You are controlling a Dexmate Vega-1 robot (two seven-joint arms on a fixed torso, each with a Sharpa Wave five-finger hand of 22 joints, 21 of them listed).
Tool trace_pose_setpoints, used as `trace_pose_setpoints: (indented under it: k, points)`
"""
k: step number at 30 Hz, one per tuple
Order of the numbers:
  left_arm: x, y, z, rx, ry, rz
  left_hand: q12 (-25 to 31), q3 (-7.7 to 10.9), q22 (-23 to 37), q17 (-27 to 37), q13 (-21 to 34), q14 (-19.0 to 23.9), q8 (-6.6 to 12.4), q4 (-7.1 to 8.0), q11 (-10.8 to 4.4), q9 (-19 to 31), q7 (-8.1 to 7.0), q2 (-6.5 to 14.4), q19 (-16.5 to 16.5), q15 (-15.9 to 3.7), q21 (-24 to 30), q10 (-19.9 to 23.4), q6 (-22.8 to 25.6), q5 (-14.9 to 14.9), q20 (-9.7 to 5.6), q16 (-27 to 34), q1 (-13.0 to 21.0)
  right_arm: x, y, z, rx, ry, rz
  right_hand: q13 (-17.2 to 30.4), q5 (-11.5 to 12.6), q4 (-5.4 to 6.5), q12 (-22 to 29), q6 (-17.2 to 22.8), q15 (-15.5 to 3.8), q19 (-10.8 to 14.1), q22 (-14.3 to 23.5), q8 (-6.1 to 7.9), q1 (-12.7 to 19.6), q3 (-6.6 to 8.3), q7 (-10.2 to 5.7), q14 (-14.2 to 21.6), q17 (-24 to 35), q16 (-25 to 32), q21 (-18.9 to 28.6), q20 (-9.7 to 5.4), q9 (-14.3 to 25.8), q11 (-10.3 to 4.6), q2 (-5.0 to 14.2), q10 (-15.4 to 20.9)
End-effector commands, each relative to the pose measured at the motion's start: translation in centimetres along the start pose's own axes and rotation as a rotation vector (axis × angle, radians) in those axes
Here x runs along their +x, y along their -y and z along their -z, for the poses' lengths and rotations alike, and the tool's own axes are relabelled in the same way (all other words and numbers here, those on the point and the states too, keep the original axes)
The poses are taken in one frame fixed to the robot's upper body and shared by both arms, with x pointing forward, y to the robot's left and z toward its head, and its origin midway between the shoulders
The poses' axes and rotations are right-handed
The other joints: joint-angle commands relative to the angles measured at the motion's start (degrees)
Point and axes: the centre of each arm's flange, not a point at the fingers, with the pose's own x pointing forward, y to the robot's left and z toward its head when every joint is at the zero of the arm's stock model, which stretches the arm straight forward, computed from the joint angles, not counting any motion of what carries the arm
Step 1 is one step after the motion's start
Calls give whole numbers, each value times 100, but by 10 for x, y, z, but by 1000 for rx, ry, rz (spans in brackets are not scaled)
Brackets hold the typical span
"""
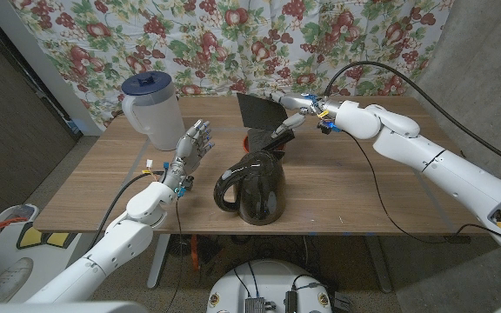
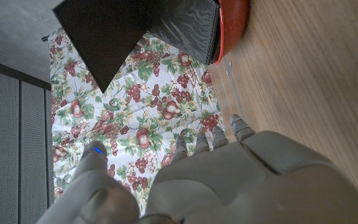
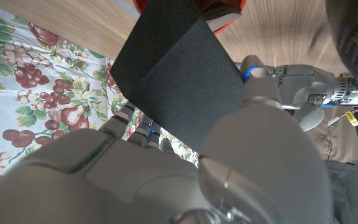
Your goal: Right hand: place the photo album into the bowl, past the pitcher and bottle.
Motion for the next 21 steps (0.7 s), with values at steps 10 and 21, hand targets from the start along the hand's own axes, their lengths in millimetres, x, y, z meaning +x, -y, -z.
trace_pose_setpoints:
  k: [10,21]
  points:
    - [4,3,1,-5,1,10,-9,-18,14,16,20,-403,6,4,-5,25,-29,33,-29,31,10,-24,33,36,-10,23,13,3,-10,-1,-86,-43,-30,1293,22,511,1017,-651,57,-8,25,-7,432,1122,-47,-39,19,-21,16,31,11,-19,645,43]
    - [3,2,1,-5,2,14,-8,-21,14,16,20,-403,6,3,5,25,-30,34,-28,25,10,-22,33,36,-11,24,14,8,-20,1,-92,-69,-59,1274,12,508,1002,-644,59,-29,25,-6,426,1120,-52,-61,21,-43,13,41,11,-5,632,49]
